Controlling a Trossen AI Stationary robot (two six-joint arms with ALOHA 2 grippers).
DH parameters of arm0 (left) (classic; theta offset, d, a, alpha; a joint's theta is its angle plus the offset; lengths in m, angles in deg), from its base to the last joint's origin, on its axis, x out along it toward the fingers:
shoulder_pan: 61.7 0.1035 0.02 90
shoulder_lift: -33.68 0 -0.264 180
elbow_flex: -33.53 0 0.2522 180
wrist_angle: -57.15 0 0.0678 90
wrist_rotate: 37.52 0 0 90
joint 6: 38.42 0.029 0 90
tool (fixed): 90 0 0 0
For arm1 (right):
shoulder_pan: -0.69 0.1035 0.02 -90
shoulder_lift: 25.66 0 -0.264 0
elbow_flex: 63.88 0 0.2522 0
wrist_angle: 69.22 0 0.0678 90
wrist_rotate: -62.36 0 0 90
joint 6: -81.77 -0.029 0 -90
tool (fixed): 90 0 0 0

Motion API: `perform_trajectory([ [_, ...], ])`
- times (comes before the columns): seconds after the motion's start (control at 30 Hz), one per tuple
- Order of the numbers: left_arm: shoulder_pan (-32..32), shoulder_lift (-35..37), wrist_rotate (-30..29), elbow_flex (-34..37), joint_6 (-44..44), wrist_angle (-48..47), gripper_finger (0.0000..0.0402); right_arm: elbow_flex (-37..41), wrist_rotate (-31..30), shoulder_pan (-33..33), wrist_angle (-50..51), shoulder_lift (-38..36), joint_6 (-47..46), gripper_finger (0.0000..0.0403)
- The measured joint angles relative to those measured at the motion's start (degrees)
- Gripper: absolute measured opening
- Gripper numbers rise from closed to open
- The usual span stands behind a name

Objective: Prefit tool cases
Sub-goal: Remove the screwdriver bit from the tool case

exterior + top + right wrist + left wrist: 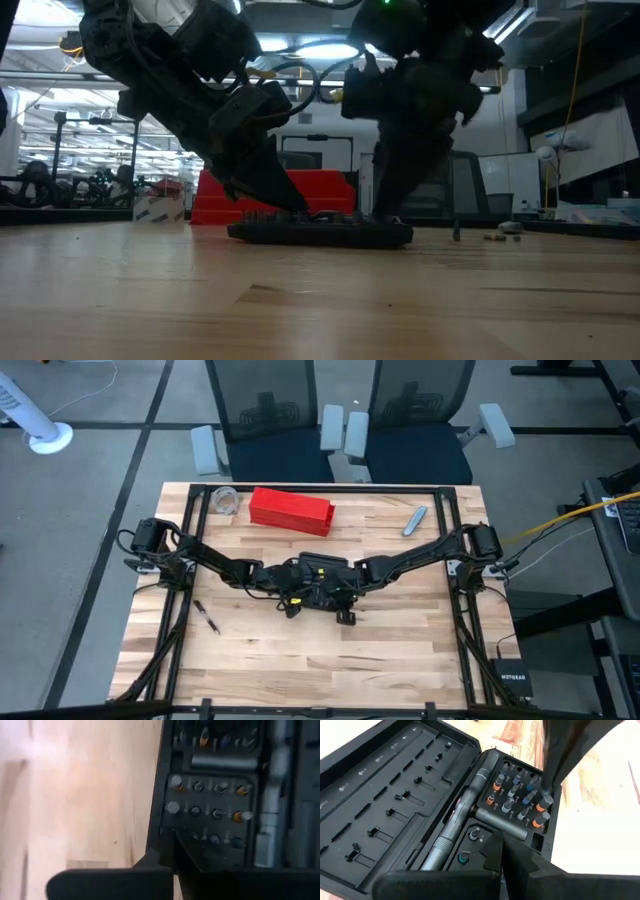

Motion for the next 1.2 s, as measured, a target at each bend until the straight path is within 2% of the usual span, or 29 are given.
perform_trajectory([
  [0.2, 0.0, 0.0, 0.0, 0.0, 0.1, -0.3, 0.0, 0.0, 0.8, -1.2, 1.5, -2.4, 0.0, 0.0001],
  [0.3, 0.0, 0.0, 0.0, 0.0, 0.0, -0.4, 0.0, 0.0, -0.2, -2.3, 5.7, -4.0, 0.6, 0.0001],
  [0.5, -0.1, 0.0, 0.0, 0.0, 0.5, -0.4, 0.0, 0.5, -8.5, -5.9, 21.1, -9.1, 3.2, 0.0],
  [0.6, -0.1, 0.0, 0.0, 0.0, 0.5, -0.4, 0.0, 4.3, -12.0, -9.0, 24.5, -13.6, -0.2, 0.0],
  [0.7, -0.2, 0.0, 0.0, 0.0, 0.9, -0.4, 0.0, 10.2, -14.3, -12.1, 24.4, -19.6, -6.5, 0.0],
  [0.87, -0.3, 0.0, -0.1, 0.0, 1.1, -0.5, 0.0, 21.1, -14.1, -15.5, 22.6, -27.4, -17.6, 0.0],
  [1.0, -0.2, 0.0, -0.2, 0.0, 1.1, -0.5, 0.0, 26.0, -12.6, -15.5, 17.7, -29.5, -22.0, 0.0],
  [1.2, -0.2, 0.0, -0.2, 0.0, 0.9, -0.4, 0.0, 27.8, -13.8, -15.5, 13.1, -29.1, -25.0, 0.0001],
])
